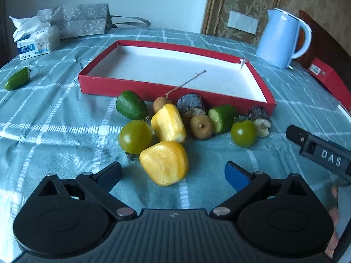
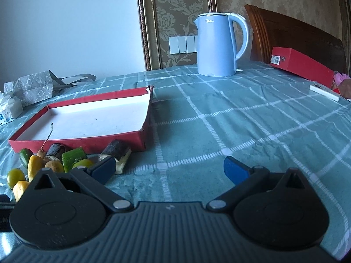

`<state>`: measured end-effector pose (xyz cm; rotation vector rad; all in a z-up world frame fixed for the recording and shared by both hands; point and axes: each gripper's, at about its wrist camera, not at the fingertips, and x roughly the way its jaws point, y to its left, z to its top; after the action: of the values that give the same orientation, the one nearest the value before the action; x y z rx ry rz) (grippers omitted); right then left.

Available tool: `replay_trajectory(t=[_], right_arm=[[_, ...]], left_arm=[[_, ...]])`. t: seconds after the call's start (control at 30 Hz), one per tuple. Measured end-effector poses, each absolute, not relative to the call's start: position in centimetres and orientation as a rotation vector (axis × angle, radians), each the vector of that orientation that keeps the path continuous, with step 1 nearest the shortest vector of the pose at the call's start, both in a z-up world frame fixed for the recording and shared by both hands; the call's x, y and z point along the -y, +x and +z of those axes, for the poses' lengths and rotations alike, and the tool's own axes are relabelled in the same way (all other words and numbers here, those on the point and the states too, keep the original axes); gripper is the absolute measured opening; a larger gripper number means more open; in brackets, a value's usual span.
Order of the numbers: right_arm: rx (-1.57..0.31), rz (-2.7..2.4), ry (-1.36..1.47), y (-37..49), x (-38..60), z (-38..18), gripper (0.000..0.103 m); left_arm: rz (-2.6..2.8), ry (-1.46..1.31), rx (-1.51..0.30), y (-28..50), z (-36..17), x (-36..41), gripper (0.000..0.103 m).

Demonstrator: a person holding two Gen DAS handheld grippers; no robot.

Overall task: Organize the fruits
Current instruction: 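Move the left gripper onto the yellow pepper piece and close it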

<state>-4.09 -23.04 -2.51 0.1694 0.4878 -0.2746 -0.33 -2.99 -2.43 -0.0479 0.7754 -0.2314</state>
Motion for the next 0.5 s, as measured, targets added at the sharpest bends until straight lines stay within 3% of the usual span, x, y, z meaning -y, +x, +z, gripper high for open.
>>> replay_trajectory(t=[0.33, 0.5], right_arm=[[-0.485, -0.276, 0.206, -4.2, 24.6, -3.0, 0.103], [-0.485, -0.281, 0.209, -4.1, 24.8, -3.2, 0.103]], left_arm=[[-0.1, 0.006, -0.748, 0.4, -2.2, 4.4, 0.048], [-0.115, 0.028, -0.72, 0.0, -2.4, 4.4, 0.045]])
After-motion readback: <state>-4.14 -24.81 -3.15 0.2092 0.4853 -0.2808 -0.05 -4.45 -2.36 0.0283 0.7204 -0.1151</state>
